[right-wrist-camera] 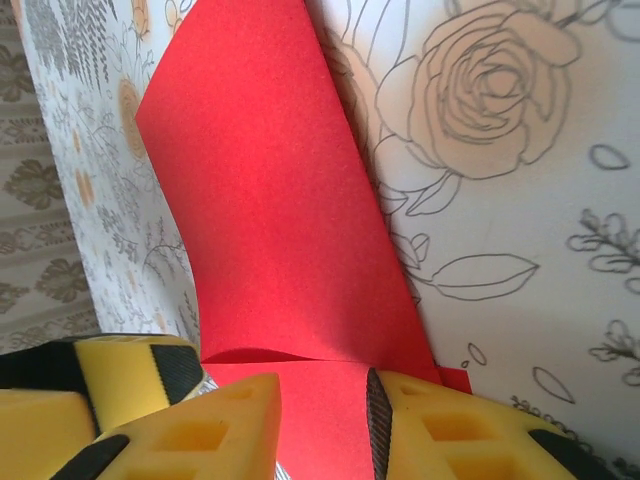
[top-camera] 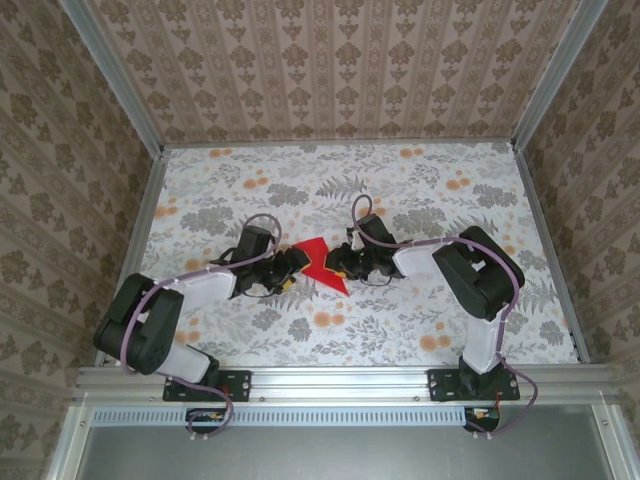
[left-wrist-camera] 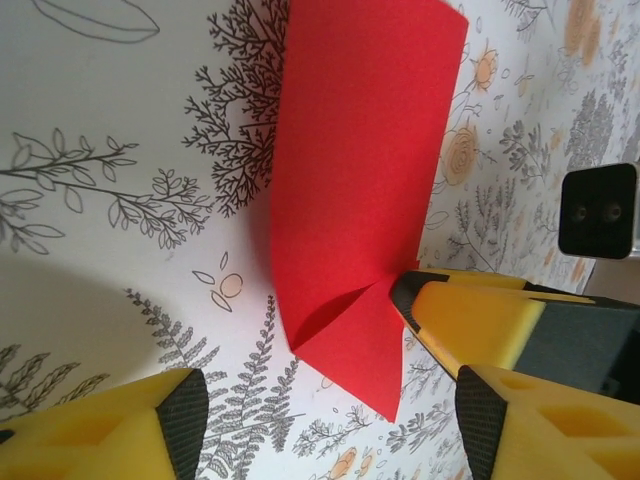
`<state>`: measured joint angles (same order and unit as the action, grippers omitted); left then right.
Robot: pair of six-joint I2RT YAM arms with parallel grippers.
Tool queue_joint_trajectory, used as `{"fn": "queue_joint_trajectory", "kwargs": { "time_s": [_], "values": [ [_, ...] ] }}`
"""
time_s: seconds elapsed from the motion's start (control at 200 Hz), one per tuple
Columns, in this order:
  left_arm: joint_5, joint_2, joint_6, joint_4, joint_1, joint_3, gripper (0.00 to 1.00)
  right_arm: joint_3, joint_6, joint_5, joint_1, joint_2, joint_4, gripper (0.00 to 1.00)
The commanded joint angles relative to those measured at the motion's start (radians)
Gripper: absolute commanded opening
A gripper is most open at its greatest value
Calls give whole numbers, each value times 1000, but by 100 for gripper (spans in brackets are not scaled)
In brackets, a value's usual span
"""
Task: Fold a paper plane with a square sheet of paper (pick it up from the middle)
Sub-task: Fold the wing for the fifth time at the center of the table.
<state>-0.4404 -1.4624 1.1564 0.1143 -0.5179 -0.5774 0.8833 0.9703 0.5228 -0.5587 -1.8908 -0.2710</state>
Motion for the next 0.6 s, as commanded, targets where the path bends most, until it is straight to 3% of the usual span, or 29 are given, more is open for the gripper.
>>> {"fn": "queue_joint_trajectory", "kwargs": {
  "time_s": [0.0, 0.59],
  "values": [
    [-30, -32, 27, 61, -10, -25, 65, -33, 27, 14, 19, -36, -25, 31],
    [-99, -155, 93, 282, -14, -12, 34, -49, 16, 65, 35, -32, -90, 31]
  ]
}}
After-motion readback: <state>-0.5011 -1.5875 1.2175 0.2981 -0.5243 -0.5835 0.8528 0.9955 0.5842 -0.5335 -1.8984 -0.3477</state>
